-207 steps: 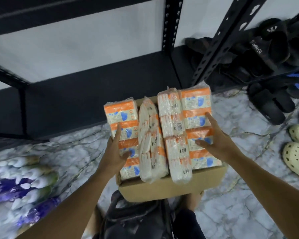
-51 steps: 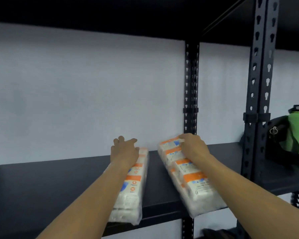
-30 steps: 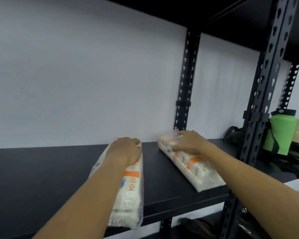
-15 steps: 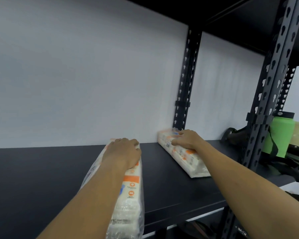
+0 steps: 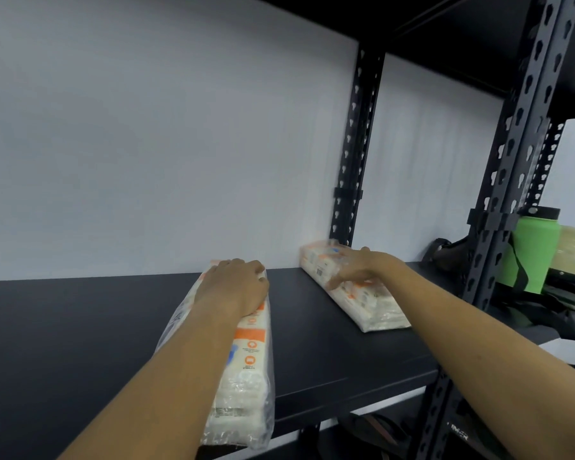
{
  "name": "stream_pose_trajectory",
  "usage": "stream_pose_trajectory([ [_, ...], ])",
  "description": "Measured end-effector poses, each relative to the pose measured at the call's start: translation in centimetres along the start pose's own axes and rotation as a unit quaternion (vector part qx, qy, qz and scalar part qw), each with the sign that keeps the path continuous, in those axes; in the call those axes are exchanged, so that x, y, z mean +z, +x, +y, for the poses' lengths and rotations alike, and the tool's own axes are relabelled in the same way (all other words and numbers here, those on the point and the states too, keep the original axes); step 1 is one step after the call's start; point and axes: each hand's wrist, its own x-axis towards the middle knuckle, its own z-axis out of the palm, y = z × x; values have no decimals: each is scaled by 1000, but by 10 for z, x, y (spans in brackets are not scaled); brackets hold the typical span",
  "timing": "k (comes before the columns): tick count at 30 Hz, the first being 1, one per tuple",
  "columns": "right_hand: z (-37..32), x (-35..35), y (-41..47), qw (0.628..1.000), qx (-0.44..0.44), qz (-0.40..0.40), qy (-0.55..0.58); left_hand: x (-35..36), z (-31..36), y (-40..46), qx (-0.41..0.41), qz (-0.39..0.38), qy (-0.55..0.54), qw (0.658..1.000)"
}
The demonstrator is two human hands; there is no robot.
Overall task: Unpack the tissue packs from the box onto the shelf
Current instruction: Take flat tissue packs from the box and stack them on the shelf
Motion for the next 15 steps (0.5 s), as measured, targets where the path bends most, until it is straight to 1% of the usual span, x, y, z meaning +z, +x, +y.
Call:
stream_pose_trajectory([
  [4,4,-1,-10,999,12,7,-29,-1,1,-1,-5,-2,-1,1000],
  [10,1,1,-9,999,3,13,-33,-2,1,-1,-5,0,4,1000],
  [15,4,3,-15,1000,-5,24,-14,-1,1,0,-5,5,2,1000],
])
